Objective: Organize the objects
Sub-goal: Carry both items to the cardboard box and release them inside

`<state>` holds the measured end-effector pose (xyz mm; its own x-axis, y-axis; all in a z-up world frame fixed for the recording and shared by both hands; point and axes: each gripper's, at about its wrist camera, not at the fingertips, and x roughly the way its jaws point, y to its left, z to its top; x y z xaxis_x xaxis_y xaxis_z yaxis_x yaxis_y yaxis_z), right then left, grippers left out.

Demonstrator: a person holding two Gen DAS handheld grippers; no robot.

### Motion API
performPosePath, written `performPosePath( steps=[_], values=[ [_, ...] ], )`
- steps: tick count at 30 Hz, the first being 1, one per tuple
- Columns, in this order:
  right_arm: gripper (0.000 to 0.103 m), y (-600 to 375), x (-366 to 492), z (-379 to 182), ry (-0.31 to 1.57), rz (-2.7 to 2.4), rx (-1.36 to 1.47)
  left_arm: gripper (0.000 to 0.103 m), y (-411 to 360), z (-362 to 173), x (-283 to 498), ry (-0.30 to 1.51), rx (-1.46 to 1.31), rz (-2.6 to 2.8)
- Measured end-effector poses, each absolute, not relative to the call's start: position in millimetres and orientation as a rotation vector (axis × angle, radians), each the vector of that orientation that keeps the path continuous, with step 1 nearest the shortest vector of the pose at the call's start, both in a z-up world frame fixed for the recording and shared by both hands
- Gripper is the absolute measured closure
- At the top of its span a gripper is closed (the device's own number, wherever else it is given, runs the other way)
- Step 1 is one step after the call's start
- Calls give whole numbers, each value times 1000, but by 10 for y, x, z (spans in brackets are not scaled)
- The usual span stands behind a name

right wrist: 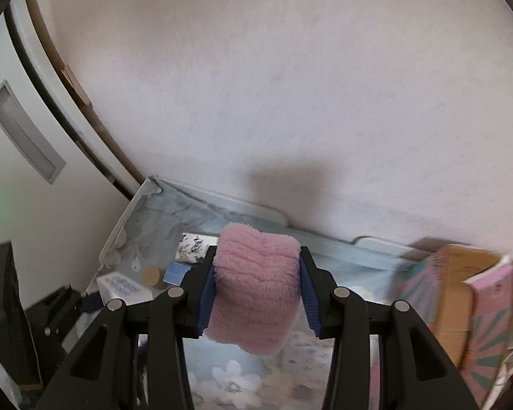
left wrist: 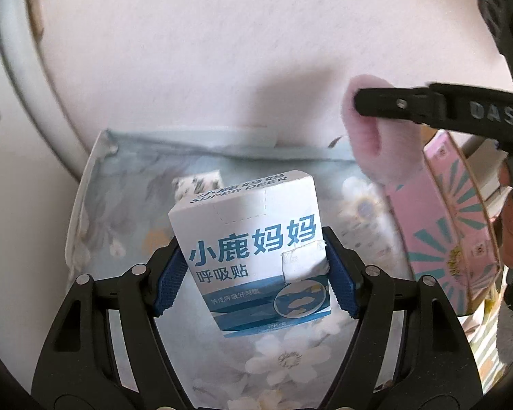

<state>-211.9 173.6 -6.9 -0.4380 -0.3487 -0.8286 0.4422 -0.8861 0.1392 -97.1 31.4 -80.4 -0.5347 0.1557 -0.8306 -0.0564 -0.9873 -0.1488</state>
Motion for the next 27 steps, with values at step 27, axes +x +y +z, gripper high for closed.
performPosePath(
  steps=[27],
  values=[
    [62,3761,-1347,531,-68,-2740,1376,33,2017,-80,-1836,171,-1129,2342]
  ],
)
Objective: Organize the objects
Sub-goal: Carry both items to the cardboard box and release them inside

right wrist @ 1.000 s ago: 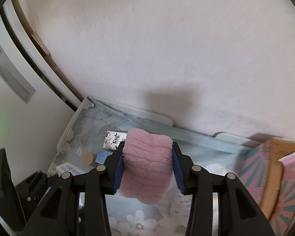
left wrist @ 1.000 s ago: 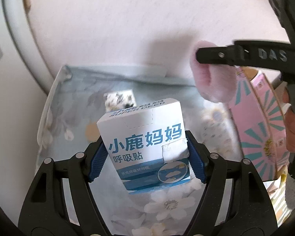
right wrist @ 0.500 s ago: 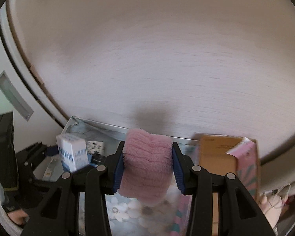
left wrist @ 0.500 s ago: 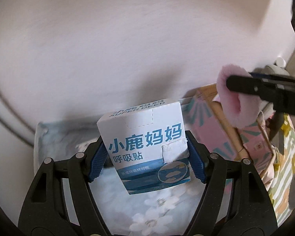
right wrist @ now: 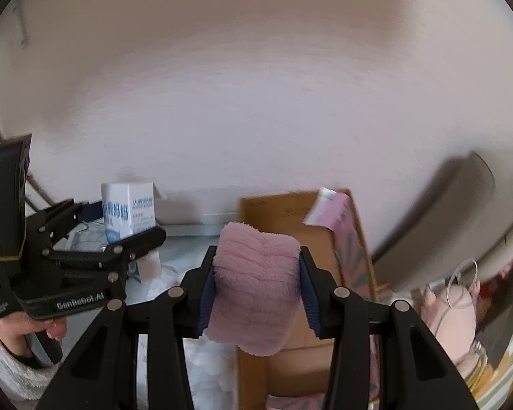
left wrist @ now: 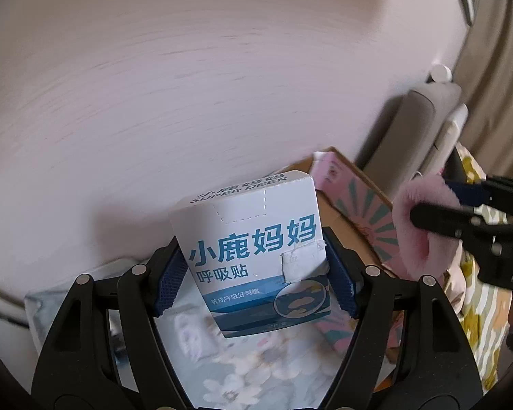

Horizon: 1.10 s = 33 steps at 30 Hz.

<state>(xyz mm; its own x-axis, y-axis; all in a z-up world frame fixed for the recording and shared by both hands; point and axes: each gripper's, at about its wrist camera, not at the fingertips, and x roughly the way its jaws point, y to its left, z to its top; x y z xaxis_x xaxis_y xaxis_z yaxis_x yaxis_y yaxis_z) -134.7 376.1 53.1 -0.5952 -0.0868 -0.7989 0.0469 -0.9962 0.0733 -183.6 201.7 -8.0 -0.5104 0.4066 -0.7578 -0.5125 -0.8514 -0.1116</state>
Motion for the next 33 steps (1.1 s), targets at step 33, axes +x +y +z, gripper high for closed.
performPosePath(
  steps=[33],
  values=[
    [62,4375,-1019,-711,-309,-2702,1684,33,3538,-1106,-2011,458,-1274,2053]
  ],
)
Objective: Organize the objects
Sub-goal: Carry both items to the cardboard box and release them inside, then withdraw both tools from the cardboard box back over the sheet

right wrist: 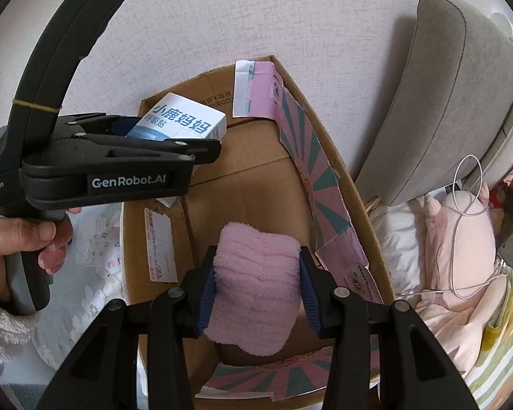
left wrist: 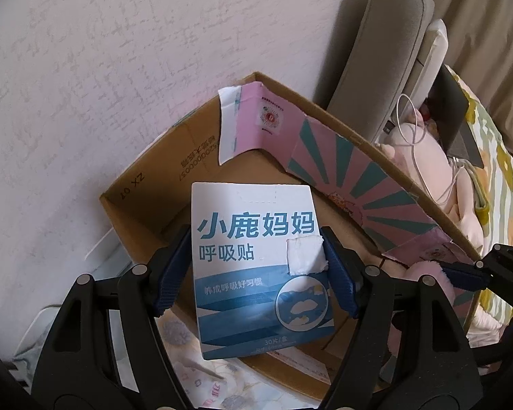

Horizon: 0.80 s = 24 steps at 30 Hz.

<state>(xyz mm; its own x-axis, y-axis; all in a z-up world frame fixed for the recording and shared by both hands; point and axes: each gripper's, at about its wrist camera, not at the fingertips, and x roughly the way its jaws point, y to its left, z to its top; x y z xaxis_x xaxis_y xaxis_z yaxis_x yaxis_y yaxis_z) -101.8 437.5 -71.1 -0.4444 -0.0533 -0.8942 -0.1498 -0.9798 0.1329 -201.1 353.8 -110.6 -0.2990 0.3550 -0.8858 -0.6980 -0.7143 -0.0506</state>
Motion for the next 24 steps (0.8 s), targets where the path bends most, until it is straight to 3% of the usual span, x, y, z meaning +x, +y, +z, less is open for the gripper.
performPosePath(
  steps=[5,6,7,9,24],
  values=[
    [58,4331,-1026,-688,281,2636,-1603,29,3527,-1036,-1979,476,-1265,2079],
    [49,4310,-1031,-688,269,2639,-1604,23,3532,-1027,-1980,472,-1273,2079],
    [33,4287,-1038,-691,252,2634,-1607,0,3537,-1016,-1980,472,-1277,2080],
    [17,4254,-1038,-679,219,2632,-1583,0,3515,-981,-1969,461,-1257,2086],
    [17,4171,-951,-403,218,2685,-1518,0,3273,-547,-1812,431,-1179,2124]
  ],
)
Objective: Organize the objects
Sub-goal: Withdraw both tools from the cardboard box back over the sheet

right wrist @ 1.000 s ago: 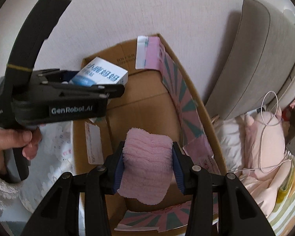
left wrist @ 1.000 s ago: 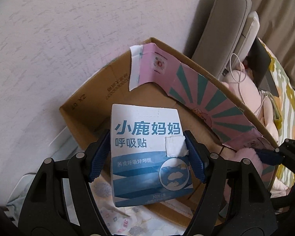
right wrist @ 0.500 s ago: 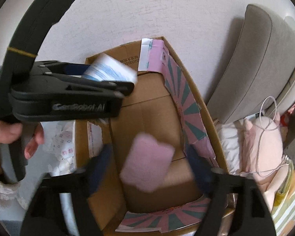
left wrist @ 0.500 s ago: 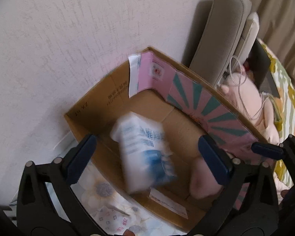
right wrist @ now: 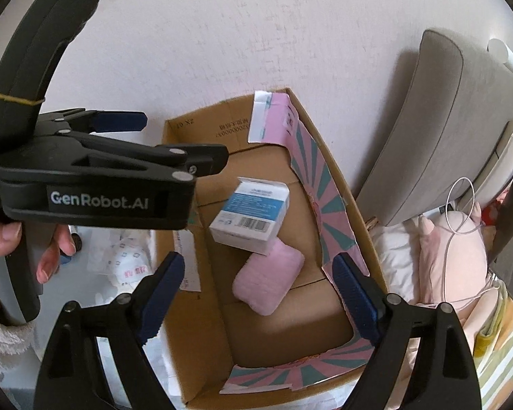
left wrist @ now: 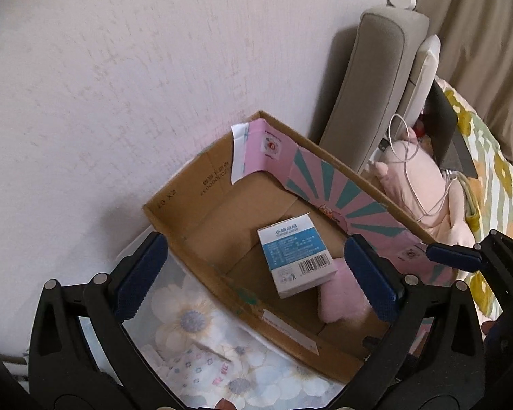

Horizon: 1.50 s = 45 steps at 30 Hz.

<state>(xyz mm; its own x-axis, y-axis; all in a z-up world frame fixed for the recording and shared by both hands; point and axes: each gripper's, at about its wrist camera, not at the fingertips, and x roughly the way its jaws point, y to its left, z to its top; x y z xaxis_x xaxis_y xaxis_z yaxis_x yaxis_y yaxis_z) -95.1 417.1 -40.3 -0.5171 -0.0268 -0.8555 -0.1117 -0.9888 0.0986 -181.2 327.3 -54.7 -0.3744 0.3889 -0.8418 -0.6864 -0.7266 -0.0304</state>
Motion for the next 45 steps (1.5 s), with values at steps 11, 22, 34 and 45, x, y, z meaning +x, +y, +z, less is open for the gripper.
performPosePath(
  steps=[11,22,34,45],
  values=[
    [17,4030,-862,2,131,2746,-1435,0,2826,-28,-1608,371,-1124,2209],
    [17,3711,-812,461,17,2864,-1332,0,2093,504,-1377,270,-1043,2360],
    [17,3179,-841,811,-166,2999,-1187,0,1087,808,-1027,141,-960,2605],
    [17,2745,-994,800,-213,3137,-1173,0,215,681,-833,-2,-1033,2774]
  ],
)
